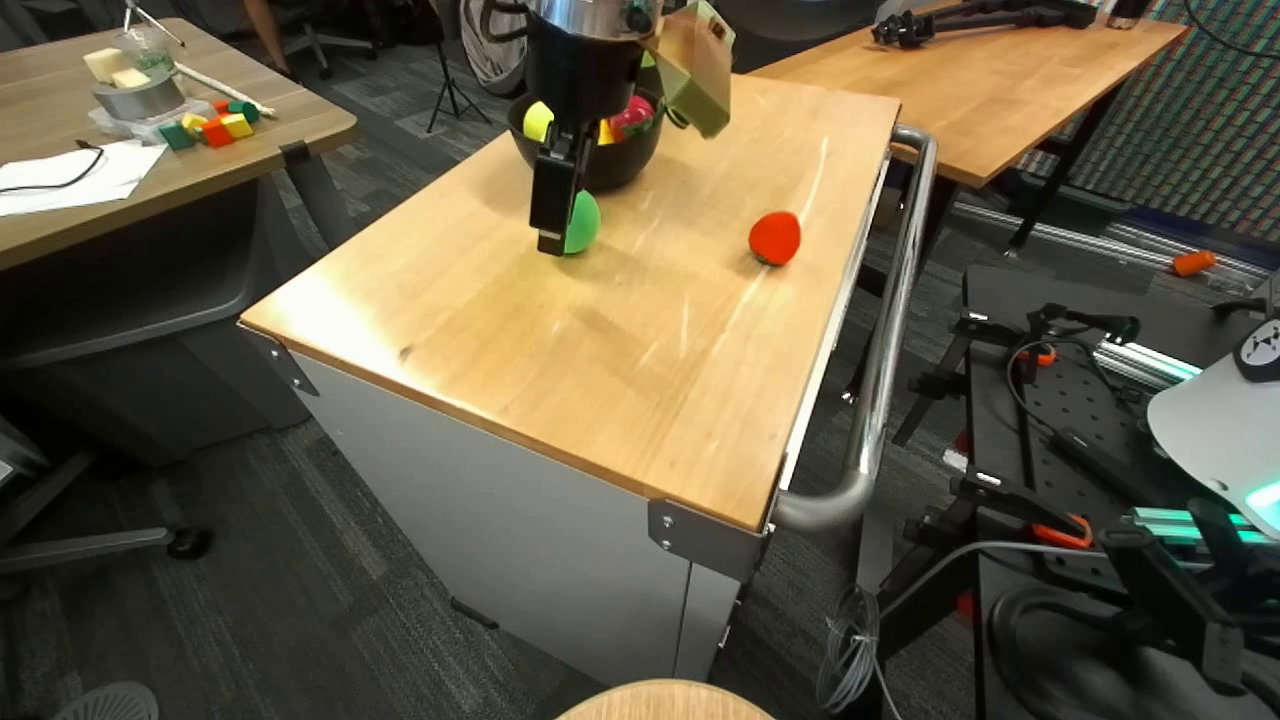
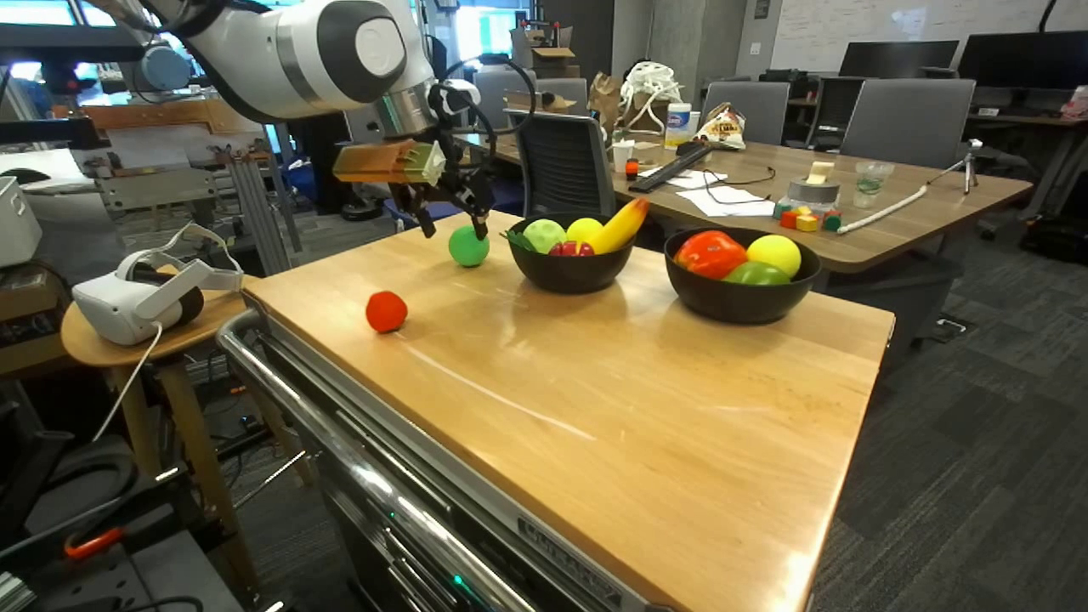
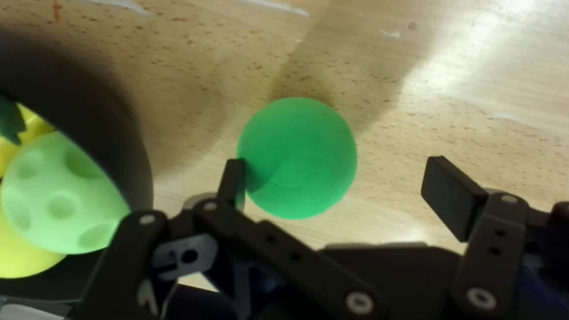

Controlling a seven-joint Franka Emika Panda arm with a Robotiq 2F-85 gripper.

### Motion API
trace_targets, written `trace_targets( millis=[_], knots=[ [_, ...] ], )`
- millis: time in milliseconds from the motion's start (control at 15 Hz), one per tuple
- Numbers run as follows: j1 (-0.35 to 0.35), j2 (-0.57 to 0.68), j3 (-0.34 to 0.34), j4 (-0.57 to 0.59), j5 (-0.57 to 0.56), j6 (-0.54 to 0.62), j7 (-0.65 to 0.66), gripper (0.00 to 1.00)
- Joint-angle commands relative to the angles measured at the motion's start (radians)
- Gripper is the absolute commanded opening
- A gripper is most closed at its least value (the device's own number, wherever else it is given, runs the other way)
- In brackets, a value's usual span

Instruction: Divide the fruits between the black bowls

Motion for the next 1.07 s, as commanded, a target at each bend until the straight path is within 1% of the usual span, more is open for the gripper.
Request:
trace_targets(
  millis=[0,400,467,533,667,733,867,1000],
  knots=[
    [0.031,0.021,-0.021,0.047,-0.077,-0.048,0.059,1.00],
    [0.045,0.066,-0.048,0.078,-0.188,-0.091,0.123,1.00],
    [0.045,0.072,-0.051,0.081,-0.196,-0.091,0.128,0.75],
    [0.047,0.075,-0.054,0.084,-0.206,-0.093,0.128,0.75],
    [0.048,0.076,-0.058,0.089,-0.215,-0.086,0.129,0.58],
    [0.046,0.074,-0.060,0.092,-0.216,-0.080,0.130,0.49],
    [0.038,0.075,-0.058,0.105,-0.201,-0.076,0.121,0.35],
    [0.033,0.059,-0.058,0.125,-0.202,-0.081,0.095,0.31]
  ],
)
